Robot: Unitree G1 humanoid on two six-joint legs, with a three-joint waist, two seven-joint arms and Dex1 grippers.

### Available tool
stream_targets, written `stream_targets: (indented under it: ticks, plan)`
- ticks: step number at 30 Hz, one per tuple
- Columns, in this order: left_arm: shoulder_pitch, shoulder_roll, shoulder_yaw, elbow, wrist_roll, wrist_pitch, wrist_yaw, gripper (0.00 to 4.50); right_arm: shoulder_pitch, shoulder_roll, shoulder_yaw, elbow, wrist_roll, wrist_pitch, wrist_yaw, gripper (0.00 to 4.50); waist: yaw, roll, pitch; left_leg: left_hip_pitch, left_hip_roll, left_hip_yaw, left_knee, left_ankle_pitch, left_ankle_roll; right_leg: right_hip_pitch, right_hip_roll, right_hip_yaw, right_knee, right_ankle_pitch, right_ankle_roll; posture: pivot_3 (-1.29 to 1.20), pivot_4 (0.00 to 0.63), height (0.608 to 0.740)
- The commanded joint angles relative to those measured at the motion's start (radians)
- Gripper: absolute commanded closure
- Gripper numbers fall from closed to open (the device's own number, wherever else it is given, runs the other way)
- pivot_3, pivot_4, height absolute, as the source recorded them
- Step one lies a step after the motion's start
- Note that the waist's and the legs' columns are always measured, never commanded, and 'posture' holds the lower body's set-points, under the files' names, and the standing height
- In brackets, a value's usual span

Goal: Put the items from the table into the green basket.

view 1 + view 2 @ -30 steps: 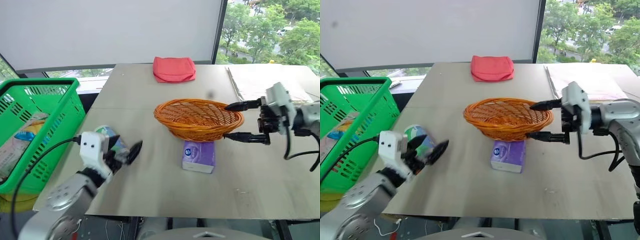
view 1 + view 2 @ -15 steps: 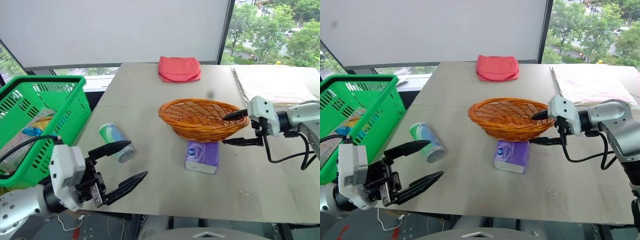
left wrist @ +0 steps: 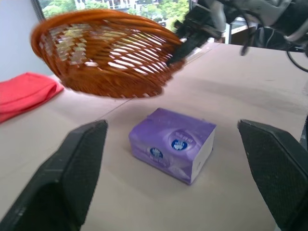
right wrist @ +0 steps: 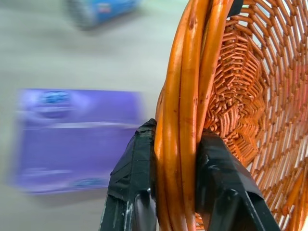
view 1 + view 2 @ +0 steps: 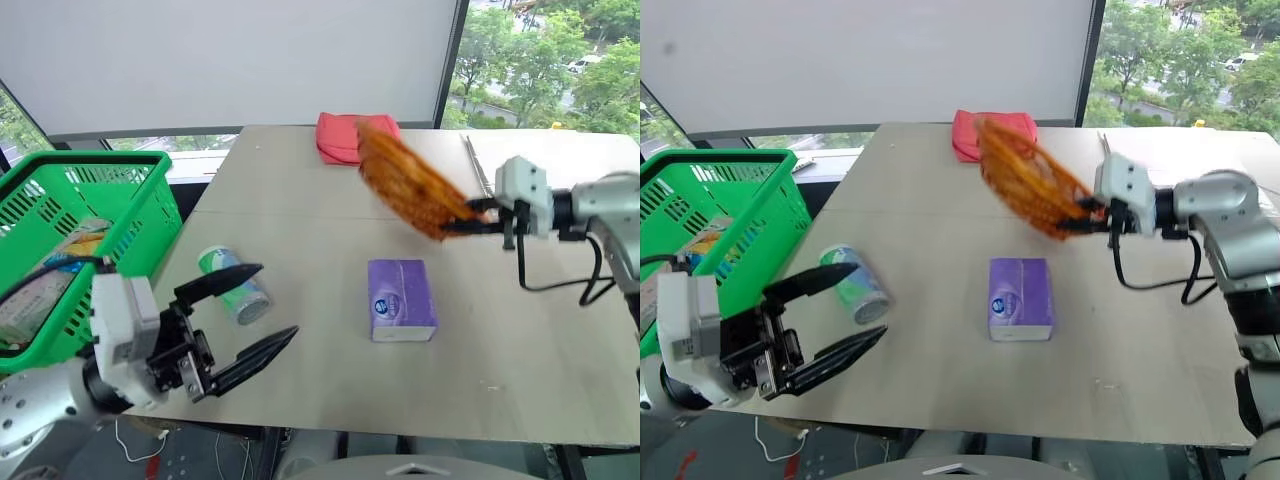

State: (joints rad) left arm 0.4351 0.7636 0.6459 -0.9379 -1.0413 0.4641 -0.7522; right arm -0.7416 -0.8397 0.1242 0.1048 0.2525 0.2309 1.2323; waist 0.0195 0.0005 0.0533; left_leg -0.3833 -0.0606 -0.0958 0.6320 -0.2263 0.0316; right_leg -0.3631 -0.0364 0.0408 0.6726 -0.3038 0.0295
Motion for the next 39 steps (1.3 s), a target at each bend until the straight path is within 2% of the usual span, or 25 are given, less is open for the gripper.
stream_targets:
  ticks: [1,3,6,8,11,12,13,14,16,18,20,25,27,30,34,39]
  plan:
    - [-0.078,0.030,-0.036,-0.010,-0.067,0.006,0.085,0.00,-0.138,-0.017,0.033,0.223,-0.180,-0.224,-0.062,4.08,0.000,0.000,0.000,0.000,0.000,0.000,0.000,0.000,0.000,0.000,0.000,0.000,0.000,0.001,0.002,0.04,0.000,0.740]
    - [-0.152,0.043,-0.091,0.001,-0.084,0.025,0.154,0.00,-0.261,-0.019,0.135,0.487,-0.393,-0.389,-0.213,4.08,-0.002,0.000,0.000,0.000,0.000,0.001,0.000,0.000,0.000,0.000,0.000,0.000,0.000,0.001,0.003,0.05,0.000,0.740]
    - [-0.228,0.055,-0.158,0.013,-0.076,0.048,0.212,0.00,-0.395,0.005,0.256,0.782,-0.602,-0.519,-0.428,4.08,-0.001,0.000,0.000,0.001,-0.001,0.002,0.000,0.001,-0.001,0.000,0.000,0.001,0.000,0.002,0.002,0.05,0.000,0.740]
    - [-0.269,0.059,-0.193,0.023,-0.072,0.062,0.244,0.00,-0.456,0.037,0.300,0.927,-0.679,-0.575,-0.544,4.08,-0.005,-0.001,0.000,0.001,-0.001,0.004,-0.001,0.003,-0.005,0.000,0.001,0.003,0.001,0.001,0.001,0.06,0.000,0.740]
    - [-0.336,0.060,-0.251,0.039,-0.053,0.086,0.305,0.00,-0.502,0.079,0.356,1.084,-0.771,-0.592,-0.645,4.08,-0.012,-0.001,0.000,-0.001,0.000,0.008,-0.002,0.003,-0.005,-0.006,0.001,0.007,0.005,0.002,0.002,0.07,0.000,0.740]
    - [-0.350,0.059,-0.265,0.039,-0.043,0.092,0.320,0.00,-0.510,0.091,0.368,1.121,-0.793,-0.588,-0.674,3.04,-0.014,-0.001,0.000,-0.002,0.000,0.009,-0.003,0.003,-0.005,-0.008,0.002,0.009,0.006,0.002,0.002,0.07,0.000,0.740]
    - [-0.358,0.055,-0.273,0.041,-0.037,0.098,0.340,0.00,-0.515,0.099,0.377,1.148,-0.812,-0.584,-0.695,2.76,-0.017,-0.001,0.000,-0.003,0.000,0.010,-0.003,0.003,-0.005,-0.010,0.003,0.010,0.006,0.002,0.002,0.07,0.000,0.740]
    - [-0.363,0.052,-0.278,0.045,-0.035,0.105,0.360,0.00,-0.519,0.106,0.380,1.168,-0.822,-0.585,-0.709,2.28,-0.018,-0.001,0.000,-0.003,0.001,0.010,-0.004,0.003,-0.005,-0.010,0.003,0.011,0.007,0.002,0.002,0.08,0.000,0.740]
    - [-0.385,0.032,-0.299,0.066,-0.006,0.133,0.457,0.00,-0.523,0.116,0.366,1.191,-0.821,-0.591,-0.730,1.14,-0.018,-0.001,0.000,-0.003,0.001,0.010,-0.004,0.003,-0.005,-0.012,0.003,0.011,0.007,0.002,0.002,0.09,0.000,0.740]
    - [-0.411,0.013,-0.323,0.076,0.014,0.170,0.560,0.00,-0.525,0.126,0.326,1.198,-0.786,-0.598,-0.717,0.19,-0.017,-0.001,0.000,-0.003,0.001,0.010,-0.004,0.003,-0.005,-0.012,0.003,0.011,0.008,0.002,0.002,0.10,0.000,0.740]
    - [-0.422,-0.001,-0.339,0.070,0.053,0.216,0.665,0.00,-0.520,0.146,0.237,1.191,-0.685,-0.584,-0.613,0.08,-0.017,-0.001,0.000,-0.003,0.001,0.010,-0.004,0.003,-0.005,-0.011,0.003,0.012,0.008,0.002,0.003,0.12,0.000,0.740]
    - [-0.428,-0.118,-0.345,0.071,0.141,0.312,0.962,0.00,-0.467,0.202,0.025,1.010,-0.380,-0.486,-0.195,0.08,-0.014,-0.001,0.000,0.000,0.001,0.010,-0.003,0.003,-0.004,-0.008,0.004,0.012,0.010,0.002,0.003,0.12,0.000,0.740]
    - [-0.432,-0.182,-0.371,0.078,0.178,0.372,1.074,0.00,-0.370,0.210,-0.021,0.748,-0.214,-0.331,0.000,0.08,-0.003,-0.002,-0.001,0.000,0.001,0.009,-0.001,0.003,-0.003,-0.008,0.004,0.011,0.012,0.003,0.003,0.12,0.000,0.740]
    - [-0.438,-0.267,-0.415,0.096,0.224,0.460,1.190,0.00,-0.195,0.183,-0.056,0.309,0.025,-0.026,0.168,0.08,0.023,-0.003,-0.002,-0.001,0.001,0.006,0.001,0.000,0.000,-0.008,0.003,0.007,0.012,0.003,0.003,0.10,0.000,0.740]
    - [-0.435,-0.426,-0.378,0.123,0.200,0.561,1.341,0.00,-0.010,0.127,-0.093,-0.036,0.235,0.230,0.219,0.08,0.052,-0.004,-0.002,-0.006,0.000,0.002,0.003,0.000,0.000,-0.010,0.002,0.003,0.013,0.003,0.003,0.08,0.000,0.740]
    - [-0.455,-0.509,-0.342,0.168,0.264,0.631,1.414,0.00,0.102,0.090,-0.086,-0.171,0.258,0.283,0.170,0.08,0.059,-0.009,-0.006,-0.009,-0.001,0.000,0.005,0.000,0.000,-0.012,0.001,0.001,0.013,0.004,0.002,0.05,0.000,0.740]
